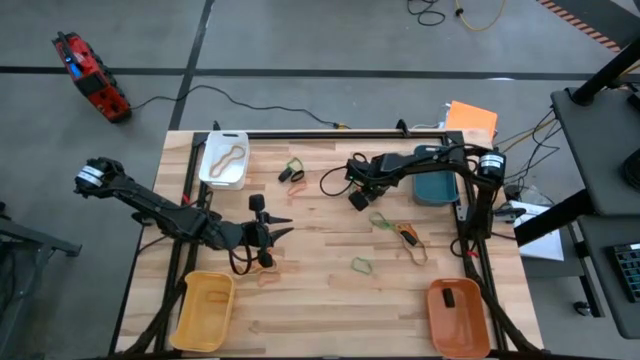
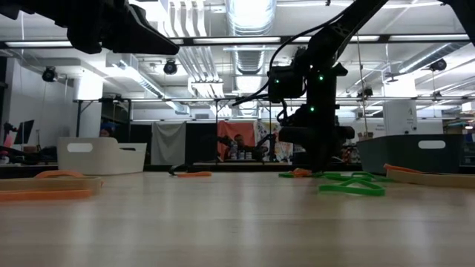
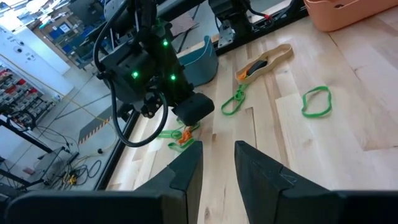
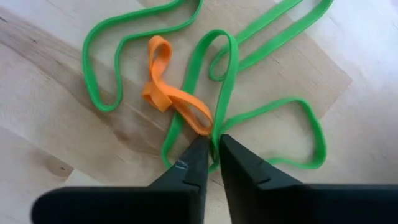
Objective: Sort rubber bands into baskets
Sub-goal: Put the green rubber band into the blue bin
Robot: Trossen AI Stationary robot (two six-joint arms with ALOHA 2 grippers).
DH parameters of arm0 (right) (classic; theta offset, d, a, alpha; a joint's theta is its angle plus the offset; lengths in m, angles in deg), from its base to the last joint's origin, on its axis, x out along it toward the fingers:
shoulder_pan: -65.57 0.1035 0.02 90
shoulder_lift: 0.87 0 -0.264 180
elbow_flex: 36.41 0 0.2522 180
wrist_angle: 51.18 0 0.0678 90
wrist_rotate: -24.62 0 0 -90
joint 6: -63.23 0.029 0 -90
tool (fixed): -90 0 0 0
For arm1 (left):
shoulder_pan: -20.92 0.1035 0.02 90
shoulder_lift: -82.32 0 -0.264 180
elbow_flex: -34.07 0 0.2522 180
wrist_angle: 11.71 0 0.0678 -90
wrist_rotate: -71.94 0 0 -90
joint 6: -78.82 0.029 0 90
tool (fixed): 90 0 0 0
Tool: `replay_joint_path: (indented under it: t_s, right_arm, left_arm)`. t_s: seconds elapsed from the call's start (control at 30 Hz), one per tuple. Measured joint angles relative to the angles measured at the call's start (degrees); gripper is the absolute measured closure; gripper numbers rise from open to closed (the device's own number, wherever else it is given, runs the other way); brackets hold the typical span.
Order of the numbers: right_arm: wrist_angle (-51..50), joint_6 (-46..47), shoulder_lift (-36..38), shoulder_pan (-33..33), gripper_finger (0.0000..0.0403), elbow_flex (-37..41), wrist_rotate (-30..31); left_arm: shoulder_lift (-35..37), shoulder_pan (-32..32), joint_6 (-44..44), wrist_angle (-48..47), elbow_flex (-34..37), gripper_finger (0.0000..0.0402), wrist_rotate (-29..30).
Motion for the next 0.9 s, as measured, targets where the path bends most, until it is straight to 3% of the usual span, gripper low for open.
replay_joint_path:
  t_s: [0.4,0.9]
  right_arm:
    - [-0.11,-1.4,0.76,0.04,0.0394,0.0,0.07]
    - [-0.43,-1.52,9.02,1.98,0.0394,-0.01,5.66]
  left_arm:
    - [0.0,0.0,0.01,0.0,0.0,0.0323,0.0]
    - [0.01,0.0,0.01,0.04,0.0,0.0323,0.0]
